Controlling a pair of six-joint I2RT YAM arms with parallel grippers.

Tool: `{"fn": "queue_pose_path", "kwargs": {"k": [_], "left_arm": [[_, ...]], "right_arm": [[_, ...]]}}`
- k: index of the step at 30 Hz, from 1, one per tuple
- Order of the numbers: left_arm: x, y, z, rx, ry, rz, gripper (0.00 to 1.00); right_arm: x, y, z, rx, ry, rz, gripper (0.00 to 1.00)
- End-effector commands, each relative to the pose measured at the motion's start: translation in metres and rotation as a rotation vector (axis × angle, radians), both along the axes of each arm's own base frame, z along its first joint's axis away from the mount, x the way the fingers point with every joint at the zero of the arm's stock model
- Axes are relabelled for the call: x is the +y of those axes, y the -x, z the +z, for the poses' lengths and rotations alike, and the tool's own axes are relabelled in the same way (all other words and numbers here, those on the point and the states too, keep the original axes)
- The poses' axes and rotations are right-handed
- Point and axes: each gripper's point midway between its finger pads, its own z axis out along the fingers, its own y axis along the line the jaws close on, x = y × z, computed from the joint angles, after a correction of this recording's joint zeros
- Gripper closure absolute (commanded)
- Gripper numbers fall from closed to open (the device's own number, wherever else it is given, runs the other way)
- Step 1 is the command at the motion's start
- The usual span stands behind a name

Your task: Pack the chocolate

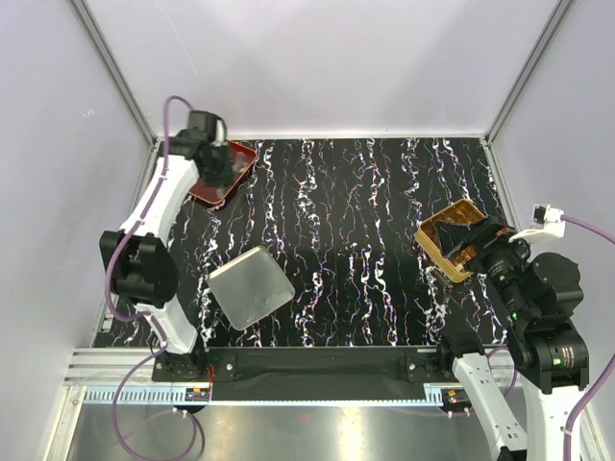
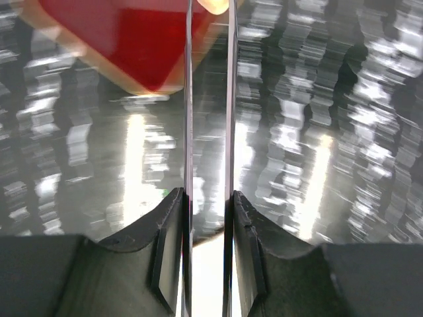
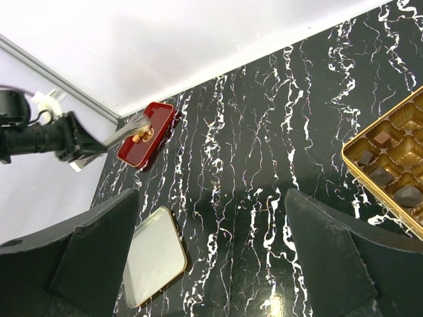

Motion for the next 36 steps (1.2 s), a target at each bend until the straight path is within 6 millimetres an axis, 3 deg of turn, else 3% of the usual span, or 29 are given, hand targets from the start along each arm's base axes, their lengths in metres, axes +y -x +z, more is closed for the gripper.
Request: {"fn": "queue_pose_path", "kwargs": {"k": [1, 3, 4, 6, 7, 9, 10, 12, 13, 15, 16, 19, 22, 36], "left_arm": [[-0.098, 0.003, 0.05, -0.129, 0.179, -0.231, 0.67], [-0.14, 0.012, 0.057, -0.138, 0.242, -0.306, 0.67], [-0.18, 0.023, 0.062, -0.154, 0.274, -0.391, 0.67], [-0.223, 0.035, 0.07, -0.162, 0.327, -0.47, 0.67], [-0.262, 0.048, 0.071, -0.17, 0.367, -0.561, 0.67], [-0.307, 0.063, 0.086, -0.2, 0.461, -0.661, 0.68], [-0.336, 0.081, 0.08, -0.181, 0.477, -0.725, 0.68], [-0.367, 0.094, 0.091, -0.205, 0.51, -0.788, 0.68], [-0.391, 0.106, 0.08, -0.184, 0.514, -0.835, 0.68], [-0.416, 0.116, 0.089, -0.2, 0.554, -0.883, 0.68], [-0.433, 0.127, 0.077, -0.171, 0.565, -0.917, 0.69], [-0.461, 0.143, 0.068, -0.159, 0.594, -0.969, 0.69], [-0.473, 0.146, 0.056, -0.162, 0.59, -0.981, 0.7], [-0.489, 0.134, 0.027, -0.216, 0.554, -1.006, 0.67]], "right_arm": [[0.005, -0.002, 0.017, -0.048, -0.029, 0.02, 0.0], [0.006, -0.001, 0.017, -0.045, -0.037, 0.024, 0.0], [0.006, 0.0, 0.018, -0.046, -0.038, 0.025, 0.0], [0.006, 0.002, 0.02, -0.047, -0.04, 0.027, 0.01], [0.005, 0.003, 0.021, -0.051, -0.039, 0.022, 0.0], [0.004, 0.006, 0.022, -0.052, -0.034, 0.02, 0.0], [0.004, 0.007, 0.022, -0.054, -0.031, 0.018, 0.0], [0.003, 0.01, 0.024, -0.055, -0.026, 0.016, 0.0], [0.003, 0.01, 0.024, -0.055, -0.026, 0.017, 0.0], [0.002, 0.012, 0.026, -0.061, -0.026, 0.011, 0.0], [0.001, 0.012, 0.026, -0.061, -0.028, 0.01, 0.0], [0.001, 0.013, 0.028, -0.066, -0.028, 0.007, 0.0], [0.0, 0.014, 0.028, -0.065, -0.023, 0.002, 0.0], [-0.001, 0.014, 0.026, -0.068, -0.019, 0.001, 0.0]]}}
